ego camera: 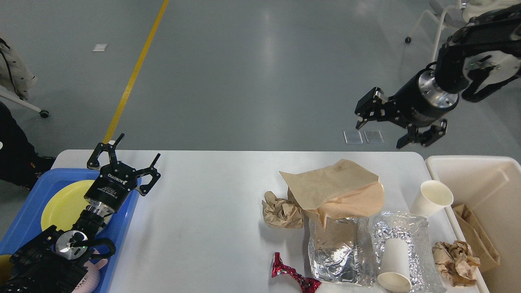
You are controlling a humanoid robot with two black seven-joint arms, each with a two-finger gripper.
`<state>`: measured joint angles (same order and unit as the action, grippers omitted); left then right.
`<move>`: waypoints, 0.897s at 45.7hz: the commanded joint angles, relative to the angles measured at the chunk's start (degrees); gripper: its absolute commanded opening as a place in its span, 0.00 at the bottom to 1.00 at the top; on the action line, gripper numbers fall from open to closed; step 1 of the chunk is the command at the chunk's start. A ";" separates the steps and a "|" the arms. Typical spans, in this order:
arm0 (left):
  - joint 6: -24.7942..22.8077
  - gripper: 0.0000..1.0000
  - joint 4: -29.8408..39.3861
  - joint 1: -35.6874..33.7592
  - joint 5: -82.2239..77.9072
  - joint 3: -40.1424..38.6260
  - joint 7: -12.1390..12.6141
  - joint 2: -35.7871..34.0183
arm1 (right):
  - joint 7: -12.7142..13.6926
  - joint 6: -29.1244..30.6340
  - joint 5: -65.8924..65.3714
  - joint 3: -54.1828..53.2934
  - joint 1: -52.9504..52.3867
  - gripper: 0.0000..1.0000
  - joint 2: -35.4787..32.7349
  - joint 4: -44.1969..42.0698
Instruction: Tidy desktop
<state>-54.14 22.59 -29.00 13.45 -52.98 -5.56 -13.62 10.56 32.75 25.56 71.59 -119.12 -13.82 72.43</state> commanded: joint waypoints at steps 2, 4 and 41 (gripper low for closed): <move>0.18 0.99 -0.18 -0.09 0.00 -0.46 -0.51 0.00 | 0.43 -6.99 12.57 -0.04 7.14 1.00 5.73 0.26; 0.18 0.99 -0.18 -0.09 0.00 -0.46 -0.77 0.00 | 0.51 -9.10 14.42 -0.31 8.72 1.00 6.96 0.26; 0.09 0.99 -0.09 -0.09 0.00 -0.37 -0.68 0.09 | -0.45 -32.13 17.07 -5.67 26.83 0.46 10.75 -3.78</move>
<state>-54.05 22.50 -29.08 13.45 -53.35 -6.24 -13.53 10.59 2.22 43.03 66.56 -93.41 -3.09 68.94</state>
